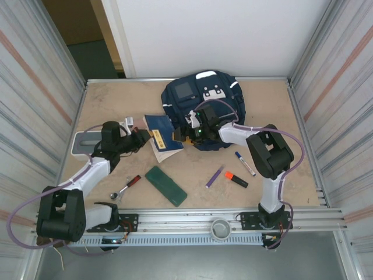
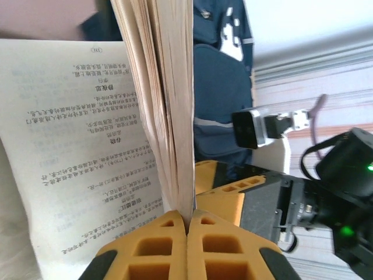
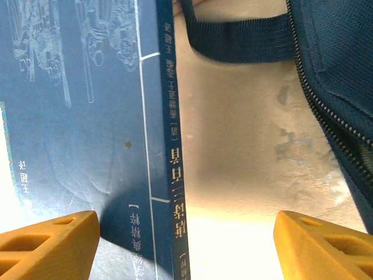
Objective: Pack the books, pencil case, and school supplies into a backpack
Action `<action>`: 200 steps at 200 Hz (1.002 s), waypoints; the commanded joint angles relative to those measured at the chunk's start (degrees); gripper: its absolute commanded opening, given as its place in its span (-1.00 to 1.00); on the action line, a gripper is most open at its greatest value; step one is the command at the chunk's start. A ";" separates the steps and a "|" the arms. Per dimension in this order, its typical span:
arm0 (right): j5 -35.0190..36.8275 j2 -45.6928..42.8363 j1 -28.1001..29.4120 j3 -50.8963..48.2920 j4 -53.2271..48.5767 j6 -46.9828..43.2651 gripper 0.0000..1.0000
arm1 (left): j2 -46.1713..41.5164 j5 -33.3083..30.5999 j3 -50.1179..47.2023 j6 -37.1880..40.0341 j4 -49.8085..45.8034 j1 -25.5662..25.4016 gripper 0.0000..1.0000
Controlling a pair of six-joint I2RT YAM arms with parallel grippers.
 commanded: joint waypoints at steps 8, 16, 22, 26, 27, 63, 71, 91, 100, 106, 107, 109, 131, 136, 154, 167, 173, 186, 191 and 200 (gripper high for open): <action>-9.40 -2.69 -0.62 -1.76 14.20 9.53 0.57 | -1.86 6.80 -0.20 -4.04 8.16 -0.09 -1.00; -10.54 -2.68 -0.65 -1.95 17.14 11.69 0.55 | -1.95 7.56 -0.19 -4.58 8.88 -0.08 -1.00; -11.16 -2.76 -0.71 -2.18 19.38 13.40 0.51 | -1.95 7.94 -0.06 -4.66 9.05 -0.08 -1.00; -11.49 -2.90 -0.79 -2.34 21.02 14.57 0.49 | -1.91 8.03 0.06 -4.59 8.98 -0.08 -1.00; -11.55 -2.96 -0.80 -2.42 21.39 14.84 0.48 | -1.89 8.13 0.11 -4.54 8.93 -0.08 -1.00; -12.18 -4.36 -2.25 -4.25 31.16 23.06 -0.60 | -0.45 7.84 2.01 -2.23 6.40 -0.15 -1.00; -11.81 -5.51 -3.00 -5.18 31.77 23.73 -0.78 | 0.16 7.25 2.87 -0.82 4.79 -0.25 -1.00; -11.32 -10.36 -6.07 -8.14 30.66 23.50 -1.00 | 2.54 6.10 7.19 5.63 -0.72 -1.53 -0.62; -11.60 -13.43 -7.95 -9.40 28.97 22.66 -1.00 | 3.74 4.62 9.85 9.87 -4.31 -2.89 -0.33; -11.77 -15.80 -9.51 -10.06 26.85 21.43 -1.00 | 4.57 3.19 11.77 13.05 -6.84 -4.22 -0.19; -11.77 -16.26 -9.64 -10.16 26.37 21.17 -1.00 | 4.65 2.94 12.12 13.60 -7.24 -4.44 -0.17; -11.78 -17.15 -10.31 -10.33 25.29 20.54 -1.00 | 4.93 2.31 12.77 14.72 -8.14 -4.88 -0.13; -9.24 -27.55 -17.33 -10.41 6.69 9.23 -1.00 | 8.39 -8.40 20.76 28.41 -16.53 -12.02 0.10; -7.64 -29.71 -18.91 -9.75 0.98 5.69 -1.00 | 9.57 -11.47 22.70 31.67 -17.86 -13.88 0.13; -2.31 -36.41 -26.31 -8.23 -12.92 -2.82 -1.00 | 15.26 -20.70 30.52 43.38 -22.14 -20.43 0.20; 1.46 -39.80 -31.32 -7.66 -19.10 -6.14 -1.00 | 20.75 -25.65 37.08 50.91 -25.51 -24.42 0.25; 2.94 -41.10 -33.58 -7.77 -20.79 -6.79 -1.00 | 23.49 -27.74 40.23 54.02 -27.22 -26.00 0.27; 5.27 -43.55 -36.89 -8.82 -22.38 -7.14 -1.00 | 29.57 -32.02 46.84 59.80 -30.58 -29.06 0.33; 6.12 -44.28 -37.63 -9.23 -22.72 -7.19 -1.00 | 31.74 -33.40 49.39 61.72 -31.43 -30.04 0.36; 7.19 -45.44 -39.01 -9.77 -23.72 -7.42 -1.00 | 35.68 -35.39 53.59 64.61 -32.82 -31.55 0.40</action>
